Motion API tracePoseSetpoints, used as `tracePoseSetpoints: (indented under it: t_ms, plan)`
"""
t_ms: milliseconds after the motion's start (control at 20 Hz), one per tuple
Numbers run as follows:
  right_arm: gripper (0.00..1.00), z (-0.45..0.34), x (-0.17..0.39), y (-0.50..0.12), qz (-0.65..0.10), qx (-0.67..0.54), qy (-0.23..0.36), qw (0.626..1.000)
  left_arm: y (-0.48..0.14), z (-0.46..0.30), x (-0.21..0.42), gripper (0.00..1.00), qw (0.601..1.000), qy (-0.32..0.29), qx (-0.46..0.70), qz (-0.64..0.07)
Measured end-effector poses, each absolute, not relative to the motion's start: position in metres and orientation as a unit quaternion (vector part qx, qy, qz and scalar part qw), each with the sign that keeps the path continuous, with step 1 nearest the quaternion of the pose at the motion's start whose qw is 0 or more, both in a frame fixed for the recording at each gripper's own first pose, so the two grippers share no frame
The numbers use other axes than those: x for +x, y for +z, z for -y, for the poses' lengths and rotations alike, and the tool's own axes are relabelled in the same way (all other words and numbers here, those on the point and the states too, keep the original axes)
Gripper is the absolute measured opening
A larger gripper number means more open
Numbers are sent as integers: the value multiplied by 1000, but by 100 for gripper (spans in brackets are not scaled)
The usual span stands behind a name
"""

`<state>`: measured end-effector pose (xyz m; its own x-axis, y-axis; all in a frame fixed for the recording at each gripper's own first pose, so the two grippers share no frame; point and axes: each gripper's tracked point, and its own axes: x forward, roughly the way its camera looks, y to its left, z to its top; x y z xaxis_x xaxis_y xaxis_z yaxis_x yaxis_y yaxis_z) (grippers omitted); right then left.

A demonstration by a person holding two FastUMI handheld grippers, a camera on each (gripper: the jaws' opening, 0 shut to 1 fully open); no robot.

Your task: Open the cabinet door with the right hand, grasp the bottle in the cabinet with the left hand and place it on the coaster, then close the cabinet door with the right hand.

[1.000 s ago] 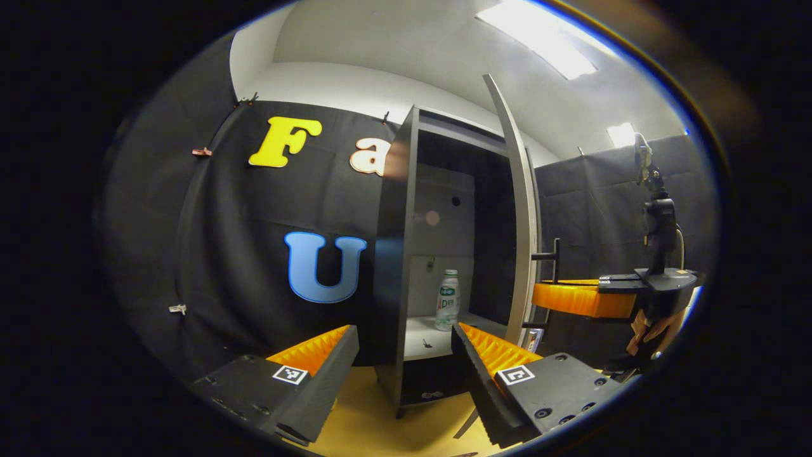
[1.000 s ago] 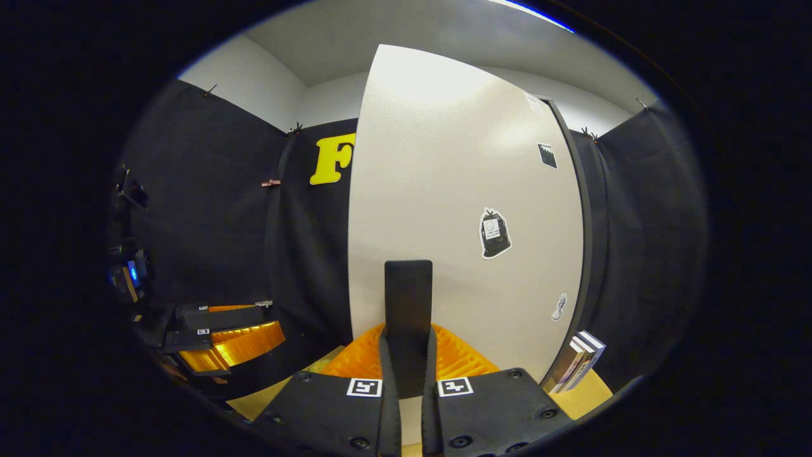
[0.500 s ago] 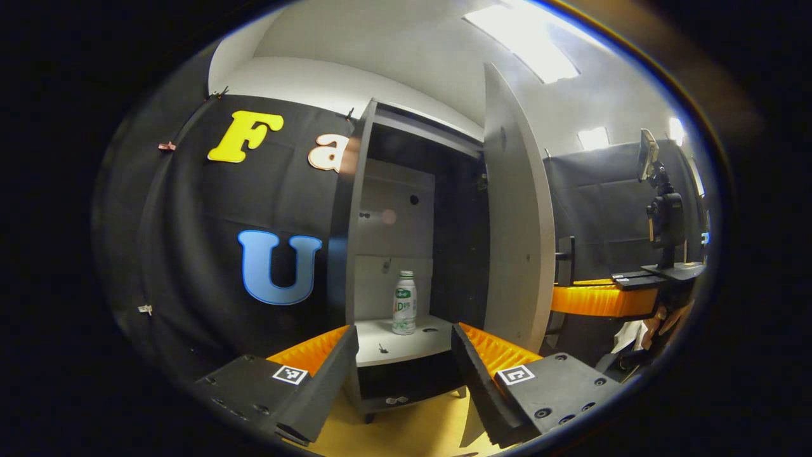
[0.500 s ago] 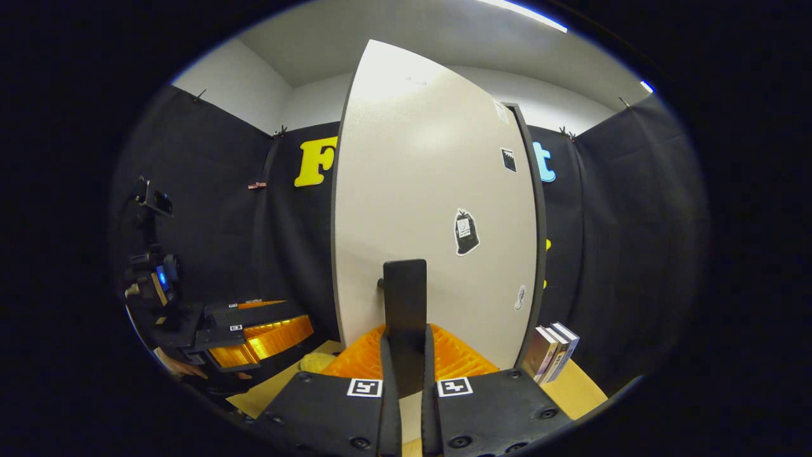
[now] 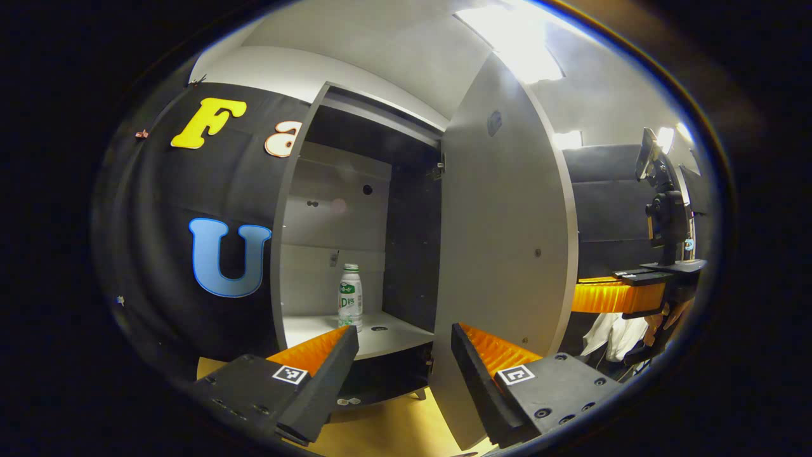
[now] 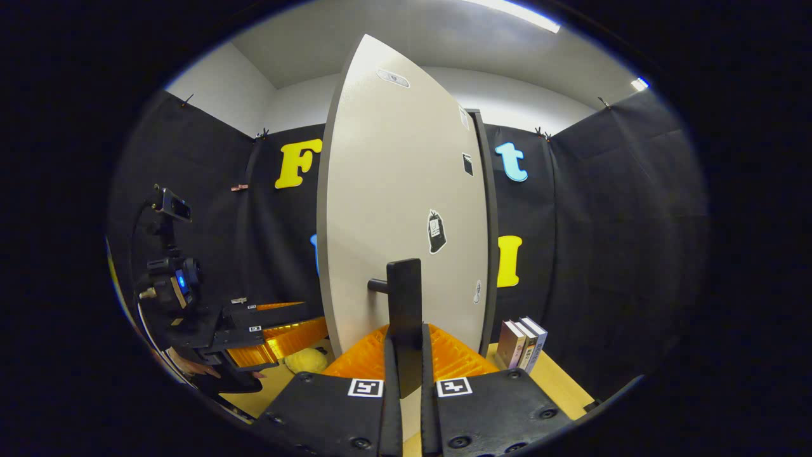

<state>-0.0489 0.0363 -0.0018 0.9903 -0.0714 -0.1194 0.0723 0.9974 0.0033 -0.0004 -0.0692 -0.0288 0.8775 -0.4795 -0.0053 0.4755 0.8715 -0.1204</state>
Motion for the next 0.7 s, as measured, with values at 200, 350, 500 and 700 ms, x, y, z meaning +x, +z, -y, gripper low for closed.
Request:
tracePoseSetpoints:
  t_ms: [200,350,500,700]
  plan:
    - [15,-8,-63,2,-61,-5,-71,996,-28,89,10,93,964,-257,-62,-22]
    - [14,12,-65,0,-63,-28,-101,993,-29,109,19,93,961,-266,-69,-28]
    - [14,31,-69,1,-65,-56,-124,989,-30,123,21,93,959,-272,-73,-28]
    - [9,46,-77,0,-69,-26,-116,991,-30,140,33,93,960,-268,-70,-28]
